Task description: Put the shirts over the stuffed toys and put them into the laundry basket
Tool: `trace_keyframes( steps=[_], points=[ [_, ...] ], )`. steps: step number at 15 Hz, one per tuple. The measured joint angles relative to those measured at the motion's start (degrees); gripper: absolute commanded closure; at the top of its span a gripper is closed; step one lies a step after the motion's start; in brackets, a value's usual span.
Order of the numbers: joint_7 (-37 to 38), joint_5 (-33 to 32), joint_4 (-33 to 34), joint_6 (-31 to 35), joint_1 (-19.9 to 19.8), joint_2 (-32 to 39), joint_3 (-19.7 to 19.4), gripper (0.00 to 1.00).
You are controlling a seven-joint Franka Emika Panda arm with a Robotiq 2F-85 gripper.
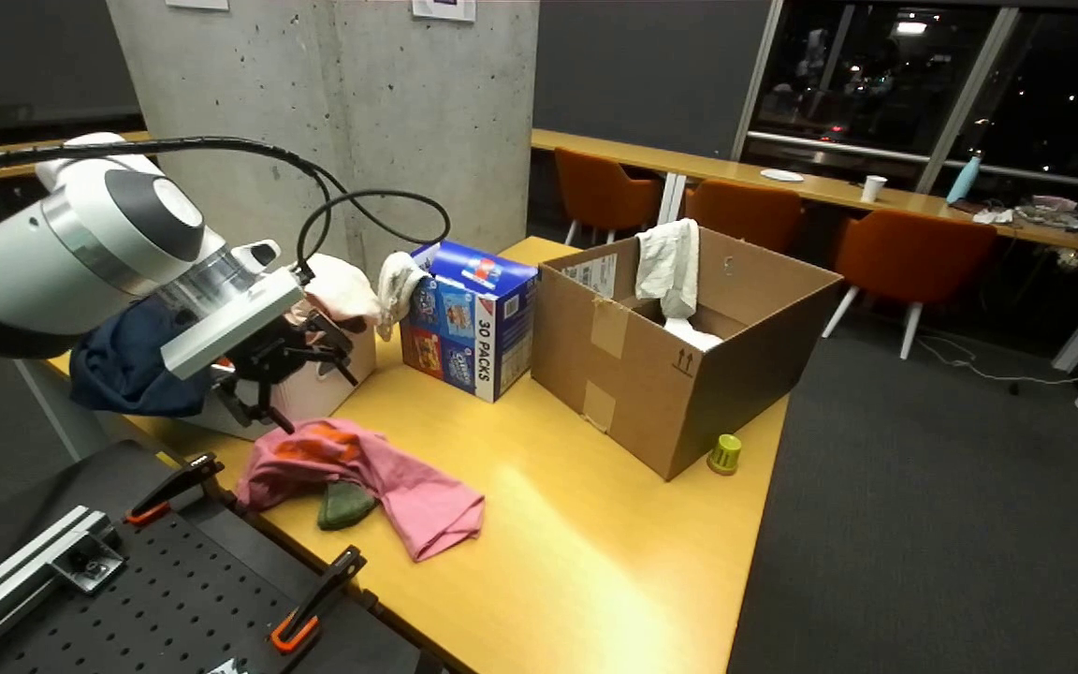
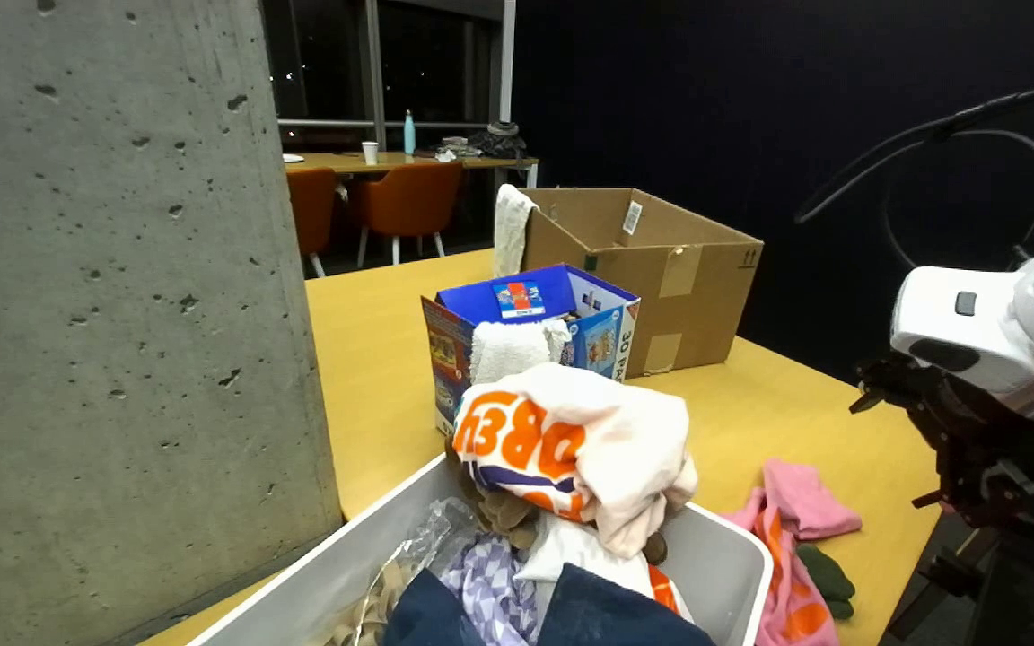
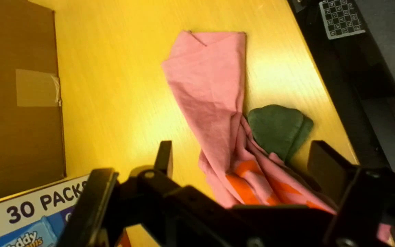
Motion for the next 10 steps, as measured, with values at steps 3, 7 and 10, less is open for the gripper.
trace_keyframes(
  steps=[3,7,10],
  points=[
    [-4.0,0.2,0.2,2.3,-4.3,0.0,5.5,0.00],
    [-7.5,0.4,0.3,5.9,-11.6,0.8,13.8,0.00],
    [-10.9,0.4,1.8,7.8,-22.0,1.6,22.6,0.00]
  ],
)
